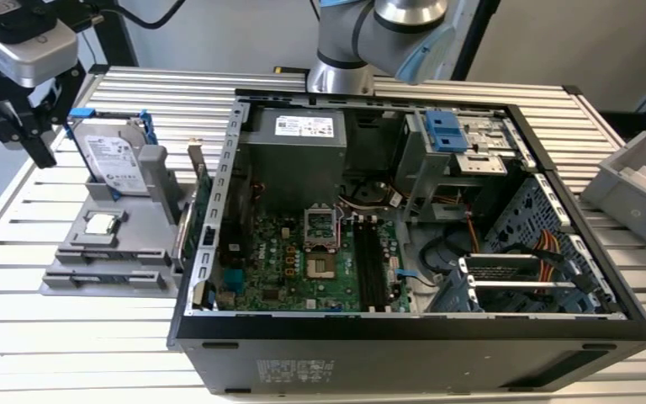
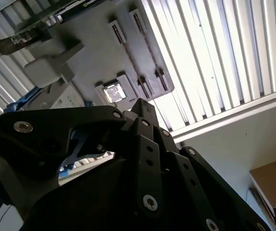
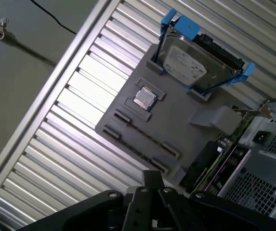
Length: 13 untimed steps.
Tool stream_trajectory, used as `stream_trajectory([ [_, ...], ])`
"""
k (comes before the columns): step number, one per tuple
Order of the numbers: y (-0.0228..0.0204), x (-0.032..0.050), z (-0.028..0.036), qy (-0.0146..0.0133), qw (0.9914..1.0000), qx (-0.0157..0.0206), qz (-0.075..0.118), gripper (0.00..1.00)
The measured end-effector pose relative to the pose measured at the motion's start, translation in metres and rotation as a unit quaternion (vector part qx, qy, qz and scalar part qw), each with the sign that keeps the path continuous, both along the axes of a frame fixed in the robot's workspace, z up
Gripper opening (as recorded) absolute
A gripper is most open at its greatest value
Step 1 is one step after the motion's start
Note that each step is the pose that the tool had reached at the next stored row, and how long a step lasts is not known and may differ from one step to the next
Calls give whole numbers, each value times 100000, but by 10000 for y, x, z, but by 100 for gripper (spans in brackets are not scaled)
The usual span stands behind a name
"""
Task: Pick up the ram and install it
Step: 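Pick up the ram and move it above insertion slot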
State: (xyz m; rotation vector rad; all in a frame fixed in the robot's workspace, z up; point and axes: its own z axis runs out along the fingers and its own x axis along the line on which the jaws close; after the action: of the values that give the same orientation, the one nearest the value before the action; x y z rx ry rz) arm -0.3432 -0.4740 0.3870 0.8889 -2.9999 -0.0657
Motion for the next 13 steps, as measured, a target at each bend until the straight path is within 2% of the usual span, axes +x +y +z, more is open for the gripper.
stream_trajectory([
  [7,0,0,0,-2,99971,-64,2401,0],
  [13,0,0,0,-3,99898,-73,4518,0],
])
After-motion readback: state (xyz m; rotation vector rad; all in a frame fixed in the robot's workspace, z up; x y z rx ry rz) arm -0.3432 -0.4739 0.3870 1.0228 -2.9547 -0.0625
